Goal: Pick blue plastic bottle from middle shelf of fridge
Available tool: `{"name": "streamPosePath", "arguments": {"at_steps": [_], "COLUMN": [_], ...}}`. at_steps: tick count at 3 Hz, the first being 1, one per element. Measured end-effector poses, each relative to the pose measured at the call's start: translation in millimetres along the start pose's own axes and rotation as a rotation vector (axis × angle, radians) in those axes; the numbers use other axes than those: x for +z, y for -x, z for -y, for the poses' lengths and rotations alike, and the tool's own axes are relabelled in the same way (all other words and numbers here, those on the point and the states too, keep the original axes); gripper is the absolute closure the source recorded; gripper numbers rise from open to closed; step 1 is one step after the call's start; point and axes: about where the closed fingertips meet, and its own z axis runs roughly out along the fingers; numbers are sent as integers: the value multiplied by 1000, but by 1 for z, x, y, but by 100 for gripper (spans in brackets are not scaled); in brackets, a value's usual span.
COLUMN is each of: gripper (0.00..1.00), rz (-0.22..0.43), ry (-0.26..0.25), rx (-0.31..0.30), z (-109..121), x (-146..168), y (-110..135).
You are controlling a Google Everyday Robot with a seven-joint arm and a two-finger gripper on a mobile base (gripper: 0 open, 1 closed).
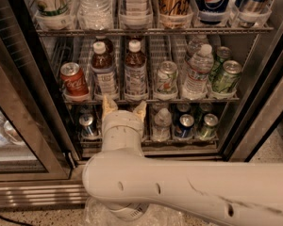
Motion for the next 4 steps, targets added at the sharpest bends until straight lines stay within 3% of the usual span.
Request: {"name": "streamPosePath", "arguments": {"at_steps": [4], "gripper": [32], "rz": [81], "ry": [46], "rx": [-61], "z": [11], "x": [37], "y": [0]}}
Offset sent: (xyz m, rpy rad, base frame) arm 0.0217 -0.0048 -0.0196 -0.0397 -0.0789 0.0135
